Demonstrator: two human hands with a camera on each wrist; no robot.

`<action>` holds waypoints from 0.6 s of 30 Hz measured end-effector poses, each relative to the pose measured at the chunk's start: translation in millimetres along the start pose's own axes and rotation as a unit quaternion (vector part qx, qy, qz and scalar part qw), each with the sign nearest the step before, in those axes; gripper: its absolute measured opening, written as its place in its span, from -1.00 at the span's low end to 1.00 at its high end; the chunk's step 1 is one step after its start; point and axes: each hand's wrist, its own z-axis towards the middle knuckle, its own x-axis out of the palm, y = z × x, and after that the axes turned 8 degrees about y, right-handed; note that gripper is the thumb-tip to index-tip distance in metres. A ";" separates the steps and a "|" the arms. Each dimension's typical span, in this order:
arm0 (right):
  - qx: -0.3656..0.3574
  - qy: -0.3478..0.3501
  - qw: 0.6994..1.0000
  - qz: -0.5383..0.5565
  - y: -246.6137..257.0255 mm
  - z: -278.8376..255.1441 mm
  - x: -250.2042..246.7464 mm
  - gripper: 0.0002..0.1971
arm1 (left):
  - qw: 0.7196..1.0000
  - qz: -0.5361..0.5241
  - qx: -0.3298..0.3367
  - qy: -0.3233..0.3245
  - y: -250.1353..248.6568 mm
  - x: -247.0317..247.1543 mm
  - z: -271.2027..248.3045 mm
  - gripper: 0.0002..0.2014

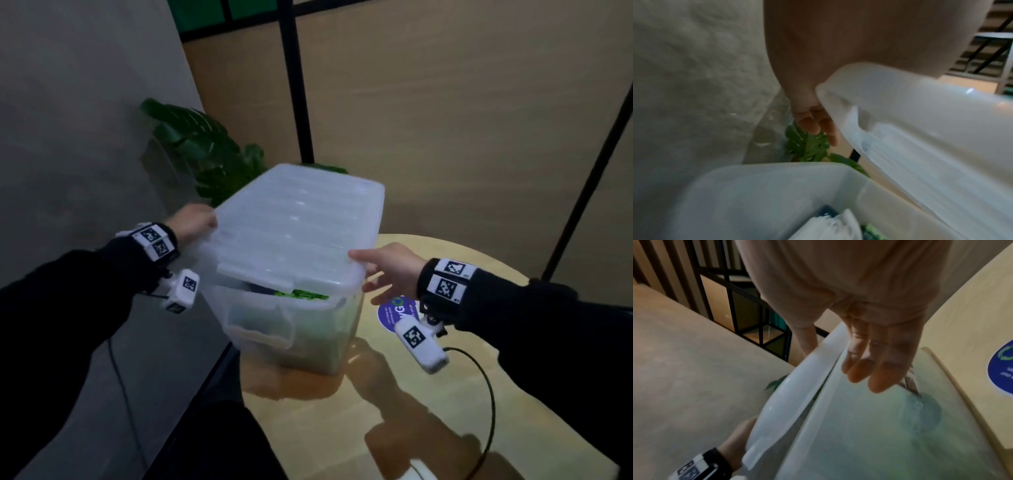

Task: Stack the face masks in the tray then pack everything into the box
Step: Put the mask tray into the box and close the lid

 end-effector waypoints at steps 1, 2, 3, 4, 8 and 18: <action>0.014 0.012 1.000 -0.009 -1.8 -0.7 8.1 -0.60 | 1.000 -0.001 -0.017 0.016 15.2 3.2 -1.3 -0.71; 0.023 0.019 0.999 -0.011 -3.9 -0.3 14.9 -0.58 | 0.999 -0.003 -0.028 0.033 28.7 7.4 -1.3 -0.70; 0.027 0.022 0.999 -0.007 -5.6 0.2 20.5 -0.56 | 0.998 -0.006 -0.035 0.051 38.3 12.8 -4.0 -0.70; 0.027 0.021 0.999 0.002 -7.8 0.9 24.4 -0.55 | 0.997 -0.012 -0.039 0.066 45.3 18.0 -6.6 -0.70; 0.010 0.013 0.998 0.055 -13.6 4.3 28.9 -0.57 | 0.996 -0.061 -0.045 0.056 55.3 29.4 0.0 -0.69; 0.028 -0.136 0.989 0.049 -24.3 -17.0 -35.3 -0.48 | 0.911 -0.347 -0.079 0.208 38.1 77.0 -36.5 -0.52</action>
